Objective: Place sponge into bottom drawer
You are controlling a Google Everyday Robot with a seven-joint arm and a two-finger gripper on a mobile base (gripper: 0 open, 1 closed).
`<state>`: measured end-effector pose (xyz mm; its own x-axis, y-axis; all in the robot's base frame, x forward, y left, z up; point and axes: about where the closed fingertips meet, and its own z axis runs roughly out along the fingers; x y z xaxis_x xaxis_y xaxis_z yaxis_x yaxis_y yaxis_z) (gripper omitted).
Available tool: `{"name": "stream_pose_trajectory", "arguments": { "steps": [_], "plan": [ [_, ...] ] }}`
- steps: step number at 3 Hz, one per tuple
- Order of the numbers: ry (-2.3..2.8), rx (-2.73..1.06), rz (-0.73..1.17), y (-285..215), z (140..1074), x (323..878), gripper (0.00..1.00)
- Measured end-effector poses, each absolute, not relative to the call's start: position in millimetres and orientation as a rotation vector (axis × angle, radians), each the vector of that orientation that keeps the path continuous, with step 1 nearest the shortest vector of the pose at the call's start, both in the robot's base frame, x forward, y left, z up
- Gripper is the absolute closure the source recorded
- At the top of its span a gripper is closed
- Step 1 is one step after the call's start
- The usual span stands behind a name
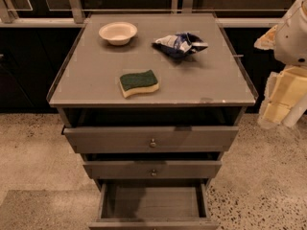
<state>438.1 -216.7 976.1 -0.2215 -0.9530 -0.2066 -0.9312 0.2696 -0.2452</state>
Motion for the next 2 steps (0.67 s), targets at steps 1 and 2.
{"name": "stream_pose_trajectory", "arguments": {
  "steps": [1, 2],
  "plan": [
    [2.232, -1.725, -0.098, -216.7, 976.1, 438.1, 0.0],
    [2.193, -1.734, -0.076, -210.1, 971.2, 455.4, 0.0]
  ]
}}
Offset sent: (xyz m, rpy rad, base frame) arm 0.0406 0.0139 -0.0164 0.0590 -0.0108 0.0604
